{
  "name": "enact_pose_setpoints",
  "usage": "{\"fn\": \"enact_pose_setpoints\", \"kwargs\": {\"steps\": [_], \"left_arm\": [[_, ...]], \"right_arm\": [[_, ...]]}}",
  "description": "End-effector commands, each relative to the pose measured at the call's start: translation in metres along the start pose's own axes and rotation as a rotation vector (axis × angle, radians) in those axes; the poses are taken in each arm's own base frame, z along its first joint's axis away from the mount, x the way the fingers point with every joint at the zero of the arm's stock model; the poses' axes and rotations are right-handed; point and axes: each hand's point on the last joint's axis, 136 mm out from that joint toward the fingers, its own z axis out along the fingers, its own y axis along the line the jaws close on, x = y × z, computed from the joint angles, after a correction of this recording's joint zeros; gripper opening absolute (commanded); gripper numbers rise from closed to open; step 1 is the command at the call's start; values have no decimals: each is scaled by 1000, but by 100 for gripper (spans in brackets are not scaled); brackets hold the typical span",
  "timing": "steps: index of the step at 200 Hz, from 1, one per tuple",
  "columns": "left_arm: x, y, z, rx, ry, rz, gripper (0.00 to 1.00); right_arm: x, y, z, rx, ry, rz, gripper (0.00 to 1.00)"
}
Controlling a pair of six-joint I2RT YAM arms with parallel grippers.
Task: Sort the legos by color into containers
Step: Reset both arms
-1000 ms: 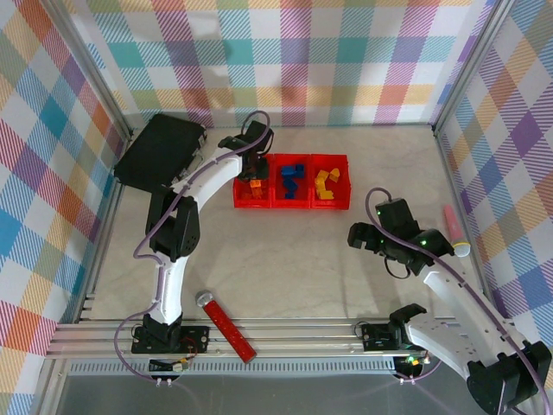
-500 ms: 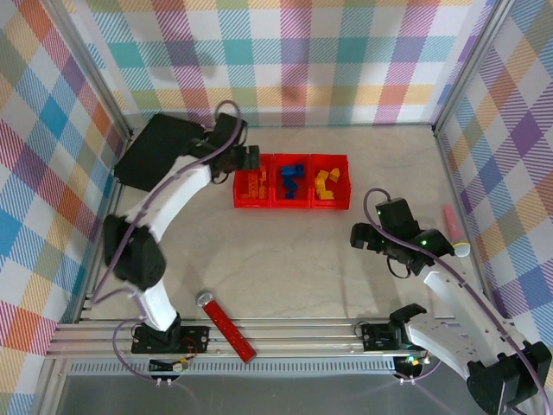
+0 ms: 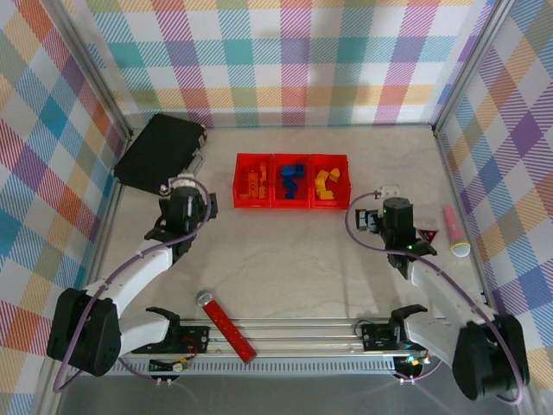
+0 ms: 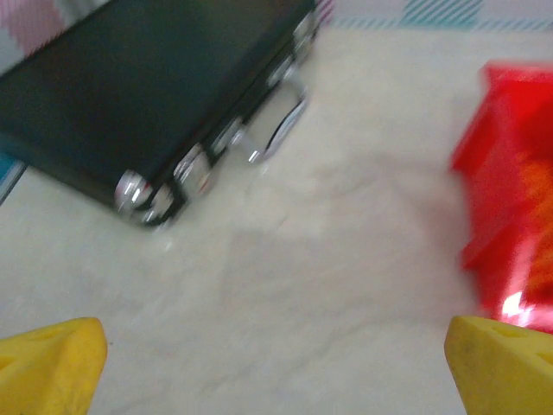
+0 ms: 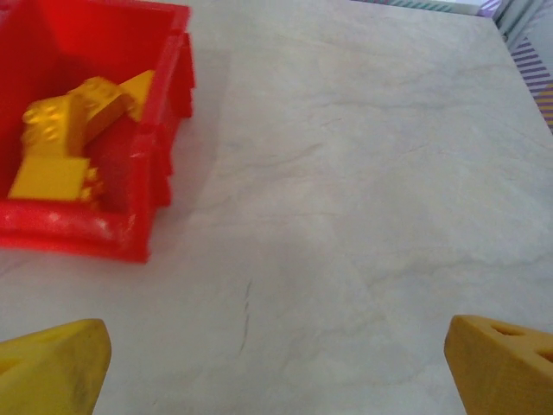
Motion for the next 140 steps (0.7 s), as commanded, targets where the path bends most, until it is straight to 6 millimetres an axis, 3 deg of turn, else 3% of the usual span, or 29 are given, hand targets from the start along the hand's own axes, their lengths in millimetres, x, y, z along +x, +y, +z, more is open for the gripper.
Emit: {"fn": "enact_pose_setpoints", "kwargs": {"steps": [1, 32, 69, 83, 88, 112, 126, 140], "left_arm": [[-30, 20, -6, -68, -193, -109, 100], [-10, 27, -3, -83, -236, -131, 100], [17, 35, 7, -102, -254, -113, 100], [20, 30, 14, -60, -282, -110, 99], [19, 23, 16, -21, -284, -88, 99], [21, 3, 38, 56, -276, 19, 98], [35, 6, 52, 63, -292, -5, 98], [36, 4, 53, 84, -255, -9, 100]], "right_arm": [[-30, 5, 17, -38, -170, -1, 99], [-12, 4, 45, -59, -177, 13, 99], [-6, -3, 65, -41, -245, 58, 99], [12, -10, 74, -108, -196, 133, 99], [2, -15, 73, -97, -268, 144, 99], [5, -11, 74, -132, -226, 136, 99], [6, -19, 77, -87, -208, 164, 99], [8, -29, 80, -30, -173, 193, 99]]}}
